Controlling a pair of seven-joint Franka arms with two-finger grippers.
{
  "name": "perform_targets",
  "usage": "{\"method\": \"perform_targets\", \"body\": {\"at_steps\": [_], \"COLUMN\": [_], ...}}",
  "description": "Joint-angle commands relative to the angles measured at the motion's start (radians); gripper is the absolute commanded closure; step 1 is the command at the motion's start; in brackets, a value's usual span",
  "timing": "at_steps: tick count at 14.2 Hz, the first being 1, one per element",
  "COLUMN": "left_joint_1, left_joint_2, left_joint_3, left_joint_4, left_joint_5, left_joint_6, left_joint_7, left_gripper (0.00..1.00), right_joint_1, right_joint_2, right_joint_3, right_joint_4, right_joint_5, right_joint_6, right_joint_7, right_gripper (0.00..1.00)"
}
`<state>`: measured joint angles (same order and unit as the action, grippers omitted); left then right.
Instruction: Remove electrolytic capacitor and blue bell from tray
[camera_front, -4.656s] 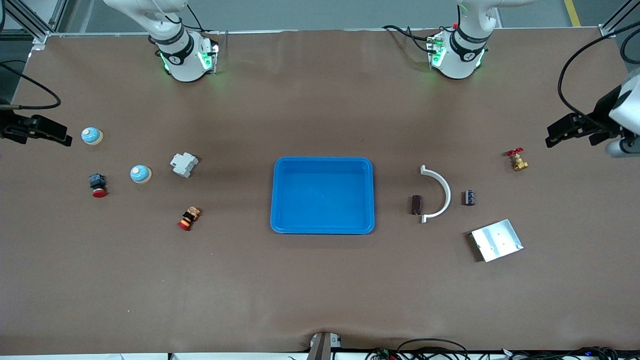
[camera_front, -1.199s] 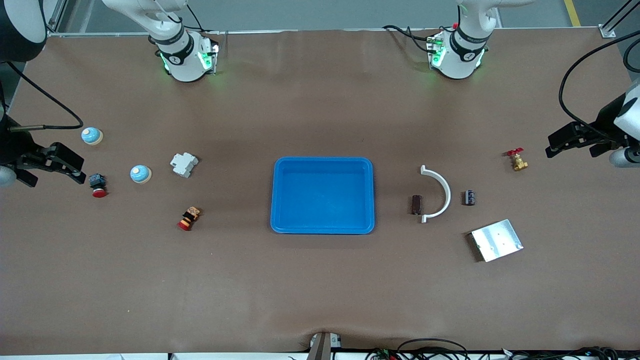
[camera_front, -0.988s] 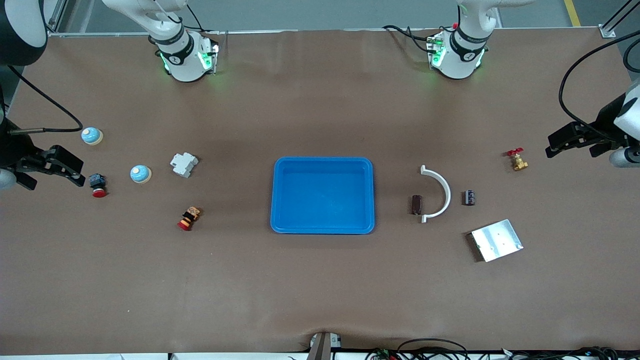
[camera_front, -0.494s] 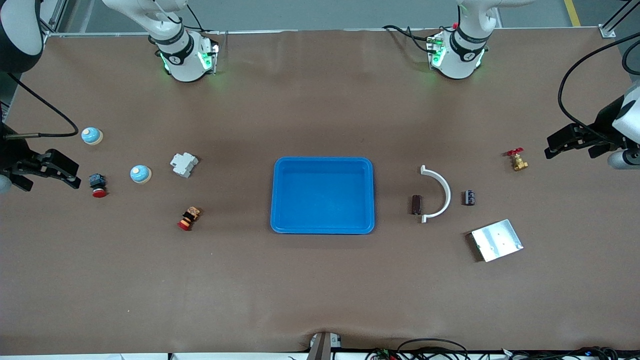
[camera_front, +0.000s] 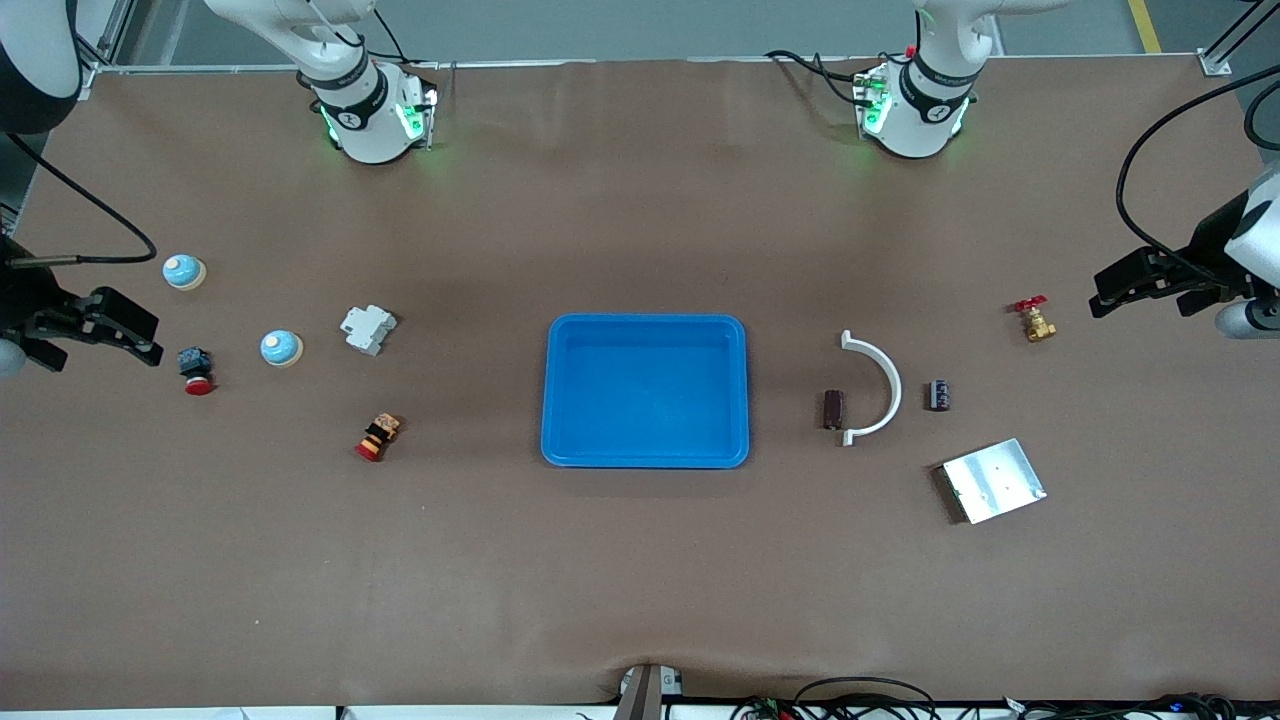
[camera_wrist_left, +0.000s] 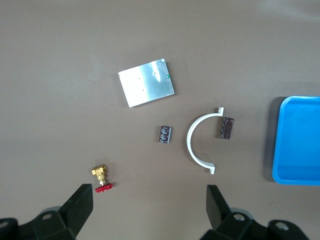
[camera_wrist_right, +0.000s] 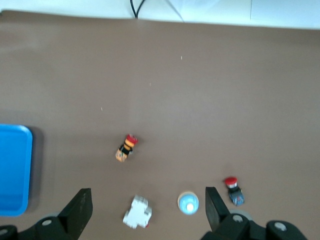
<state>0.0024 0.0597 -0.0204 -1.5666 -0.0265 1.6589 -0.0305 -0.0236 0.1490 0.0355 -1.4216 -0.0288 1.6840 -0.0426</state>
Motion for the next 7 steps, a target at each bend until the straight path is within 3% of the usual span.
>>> {"method": "perform_targets", "body": {"at_steps": [1,7], "left_joint_1": [0.004,0.004], "left_joint_2": [0.009,0.009], "left_joint_3": [-0.006,-0.006], "left_joint_4": [0.019,0.019], "left_joint_5": [0.019,0.019], "left_joint_6": [-0.001,-0.001], "left_joint_7": [-0.011,-0.011], "left_gripper": [0.00,0.00], "right_joint_1": [-0.015,-0.032], "right_joint_2": [-0.014,-0.040], "right_joint_3": [0.004,0.003], "right_joint_4": [0.030,0.033], "right_joint_5": [-0.014,0.006], "right_joint_6": [-0.117,-0.187], "right_joint_7": [0.010,0.079], "right_gripper": [0.00,0.00]}}
